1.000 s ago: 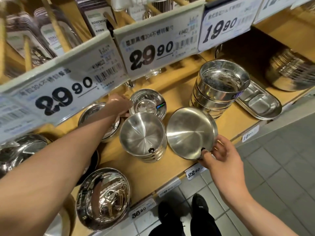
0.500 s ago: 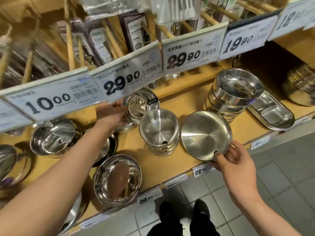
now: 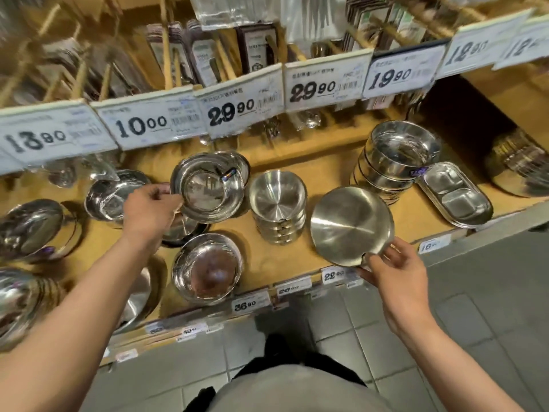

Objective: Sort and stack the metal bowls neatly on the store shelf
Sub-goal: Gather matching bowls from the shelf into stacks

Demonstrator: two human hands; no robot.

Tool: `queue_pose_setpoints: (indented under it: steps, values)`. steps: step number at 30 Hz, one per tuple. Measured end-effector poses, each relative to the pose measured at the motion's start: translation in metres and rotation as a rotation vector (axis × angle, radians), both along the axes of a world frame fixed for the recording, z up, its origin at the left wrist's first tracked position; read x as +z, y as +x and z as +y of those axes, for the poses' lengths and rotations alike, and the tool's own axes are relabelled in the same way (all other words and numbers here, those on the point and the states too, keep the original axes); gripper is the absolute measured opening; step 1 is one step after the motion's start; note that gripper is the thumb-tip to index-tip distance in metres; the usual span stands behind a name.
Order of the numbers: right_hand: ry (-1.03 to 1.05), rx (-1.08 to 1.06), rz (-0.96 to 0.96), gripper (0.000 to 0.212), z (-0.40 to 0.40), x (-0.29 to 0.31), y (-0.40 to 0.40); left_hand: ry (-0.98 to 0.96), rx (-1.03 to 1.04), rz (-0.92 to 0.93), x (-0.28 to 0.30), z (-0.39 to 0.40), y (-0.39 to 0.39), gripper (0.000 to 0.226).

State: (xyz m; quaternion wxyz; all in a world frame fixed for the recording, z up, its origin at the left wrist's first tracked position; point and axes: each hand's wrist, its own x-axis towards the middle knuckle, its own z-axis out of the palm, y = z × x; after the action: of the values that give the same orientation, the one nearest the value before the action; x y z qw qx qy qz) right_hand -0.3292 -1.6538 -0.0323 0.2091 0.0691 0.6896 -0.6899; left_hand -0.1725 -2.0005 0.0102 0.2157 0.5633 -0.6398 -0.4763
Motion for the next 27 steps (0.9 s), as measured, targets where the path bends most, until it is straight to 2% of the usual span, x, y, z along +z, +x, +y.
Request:
queue_pose_setpoints:
  steps: [4,6,8,12,16,18,20,23,25,27]
  values:
    - [-0.058,0.033,-0.171,0.037,0.013,0.006,-0.001,0.069,0.099,0.067,0.016,0.032,0.032,0.018]
    - [-0.059,0.094,-0.26,0.024,0.022,0.008,-0.005,0.117,0.129,0.098,0.021,0.056,0.047,0.017]
    - [-0.066,0.157,-0.364,0.012,0.03,0.011,-0.01,0.21,0.188,0.173,0.023,0.079,0.061,0.019]
    - [-0.061,0.24,-0.524,0.007,0.035,0.016,-0.011,0.392,0.256,0.23,0.023,0.116,0.085,0.012]
    - [-0.059,0.345,-0.562,0.005,0.031,0.018,-0.004,0.413,0.256,0.226,0.023,0.148,0.111,0.02]
    - [-0.042,0.389,-0.574,0.018,0.027,0.019,0.002,0.423,0.278,0.236,0.025,0.159,0.125,0.023]
    - [-0.025,0.435,-0.61,0.022,0.022,0.021,0.007,0.424,0.304,0.248,0.027,0.166,0.141,0.024]
    - [0.0,0.499,-0.693,0.007,0.014,0.027,0.022,0.4,0.365,0.276,0.027,0.171,0.165,0.017]
    - [0.021,0.527,-0.703,0.006,0.007,0.03,0.034,0.386,0.405,0.274,0.027,0.169,0.181,0.014]
    - [0.038,0.561,-0.686,0.011,-0.002,0.033,0.049,0.364,0.413,0.277,0.023,0.163,0.198,0.021]
